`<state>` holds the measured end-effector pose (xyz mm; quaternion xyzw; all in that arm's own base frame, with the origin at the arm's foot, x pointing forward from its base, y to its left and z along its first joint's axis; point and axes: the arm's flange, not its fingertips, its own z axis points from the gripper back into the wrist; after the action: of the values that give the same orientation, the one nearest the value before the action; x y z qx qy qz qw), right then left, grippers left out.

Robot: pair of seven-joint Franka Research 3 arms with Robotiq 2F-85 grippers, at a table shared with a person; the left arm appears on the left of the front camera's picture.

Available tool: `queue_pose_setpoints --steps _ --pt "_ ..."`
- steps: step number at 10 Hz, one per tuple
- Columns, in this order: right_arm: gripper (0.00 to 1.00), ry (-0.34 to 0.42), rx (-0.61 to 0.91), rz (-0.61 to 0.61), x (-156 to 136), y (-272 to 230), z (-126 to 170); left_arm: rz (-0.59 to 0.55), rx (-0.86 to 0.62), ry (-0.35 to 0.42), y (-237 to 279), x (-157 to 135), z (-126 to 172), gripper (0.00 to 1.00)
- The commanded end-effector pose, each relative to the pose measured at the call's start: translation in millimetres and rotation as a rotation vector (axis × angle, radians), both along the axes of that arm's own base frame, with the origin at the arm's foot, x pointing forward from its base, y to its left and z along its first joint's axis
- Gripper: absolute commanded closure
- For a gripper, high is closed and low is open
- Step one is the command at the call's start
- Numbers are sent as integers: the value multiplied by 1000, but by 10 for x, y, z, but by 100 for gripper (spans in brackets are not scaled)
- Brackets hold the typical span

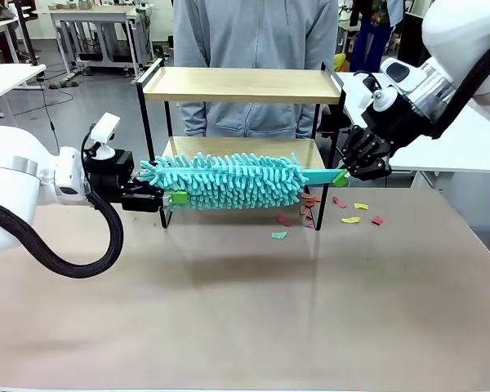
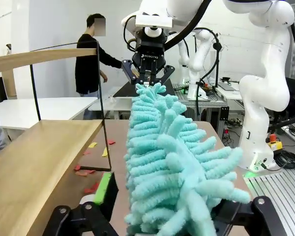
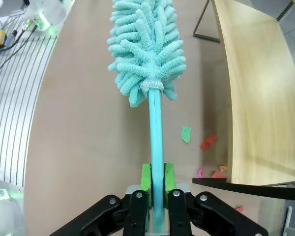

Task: Clean the shelf.
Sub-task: Hand the Duster back to the human.

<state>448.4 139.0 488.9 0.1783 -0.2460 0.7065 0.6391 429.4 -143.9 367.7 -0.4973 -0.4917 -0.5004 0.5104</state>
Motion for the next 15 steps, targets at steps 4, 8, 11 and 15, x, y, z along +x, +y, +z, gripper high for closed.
queue_pose_setpoints --steps 4,8,11,15 --pt "87 -2 -9 -1 -22 3 34 -11 -44 -13 -92 -22 17 100" --pt "87 -2 -9 -1 -22 3 34 -24 -48 -11 -74 -22 25 100" --pt "87 -2 -9 -1 -22 3 34 -27 -55 -17 -63 -6 17 100" --pt "28 -10 53 22 -36 -41 43 -18 -20 0 -21 -15 9 100"
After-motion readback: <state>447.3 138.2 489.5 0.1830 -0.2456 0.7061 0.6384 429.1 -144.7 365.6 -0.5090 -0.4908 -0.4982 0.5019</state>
